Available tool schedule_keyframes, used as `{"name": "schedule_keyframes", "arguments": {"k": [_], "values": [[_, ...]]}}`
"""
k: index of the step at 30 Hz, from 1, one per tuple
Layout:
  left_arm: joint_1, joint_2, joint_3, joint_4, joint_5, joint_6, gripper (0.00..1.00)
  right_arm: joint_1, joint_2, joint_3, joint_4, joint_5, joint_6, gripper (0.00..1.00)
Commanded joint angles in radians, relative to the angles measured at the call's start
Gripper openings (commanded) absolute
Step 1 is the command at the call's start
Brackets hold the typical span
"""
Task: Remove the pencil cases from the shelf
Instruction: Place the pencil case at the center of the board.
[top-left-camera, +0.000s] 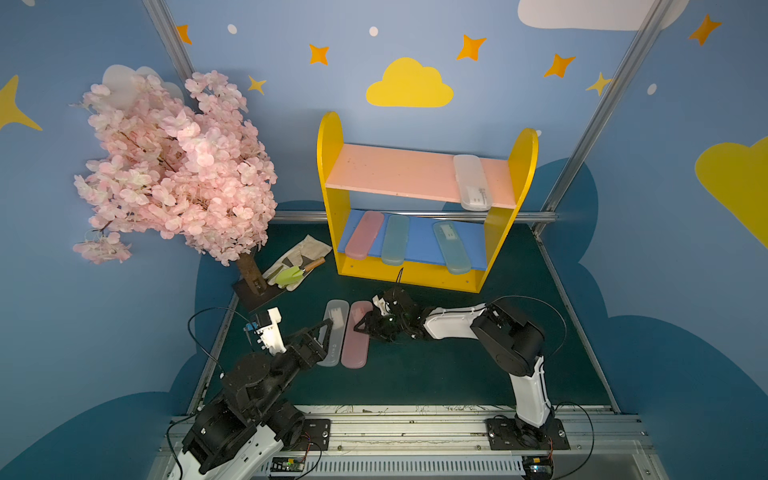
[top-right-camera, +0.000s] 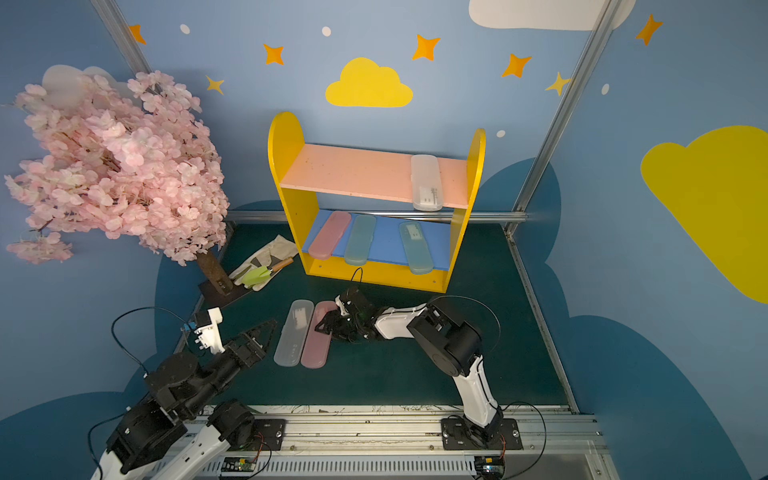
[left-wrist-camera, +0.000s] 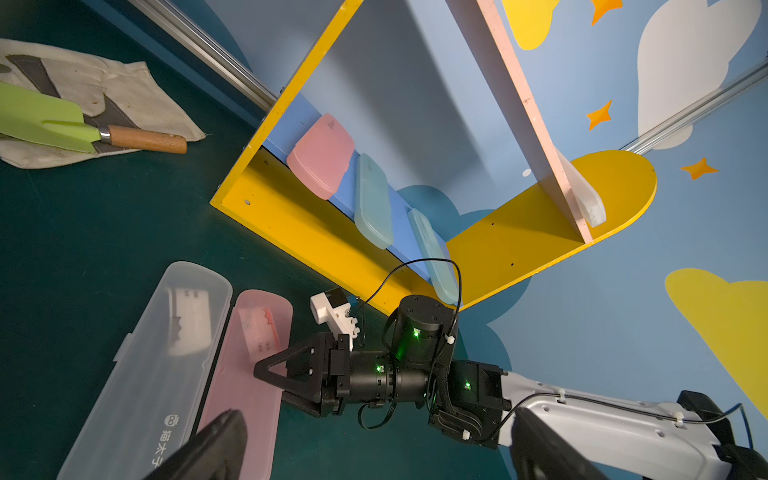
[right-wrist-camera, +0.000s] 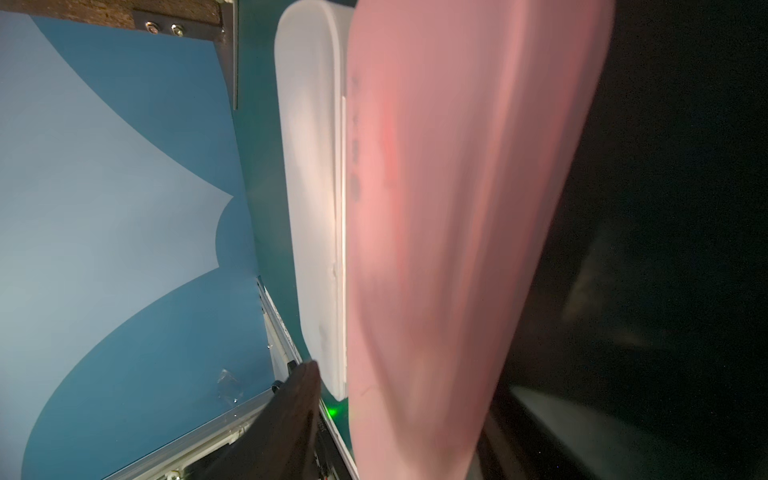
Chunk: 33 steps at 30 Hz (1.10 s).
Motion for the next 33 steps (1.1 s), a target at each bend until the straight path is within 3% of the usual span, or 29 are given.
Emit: {"name": "schedule_keyframes", "arguments": {"k": [1,13,21,28,33], "values": [[0.0,0.027,0.0,0.04,0.018,0.01,1.0,-0.005,-0.07,-0.012,-0.081,0.036,-0.053,0.64],[0.0,0.205,0.055,0.23,0.102,-0.04,1.0,-0.025,-0.34,-0.149,-0.254,0.119,-0.212,0.88],[0.0,0.467,0.185,0.416,0.207,-0.116,1.0,-0.034,-0.656,-0.215,-0.45,0.278,-0.412,0.99],[-0.002,0.674,0.293,0.579,0.298,-0.219,1.0,-0.043,-0.916,-0.305,-0.543,0.487,-0.43,0.99],[-0.026,0.815,0.385,0.646,0.314,-0.26,1.0,-0.047,-1.117,-0.397,-0.527,0.579,-0.537,0.99]]}}
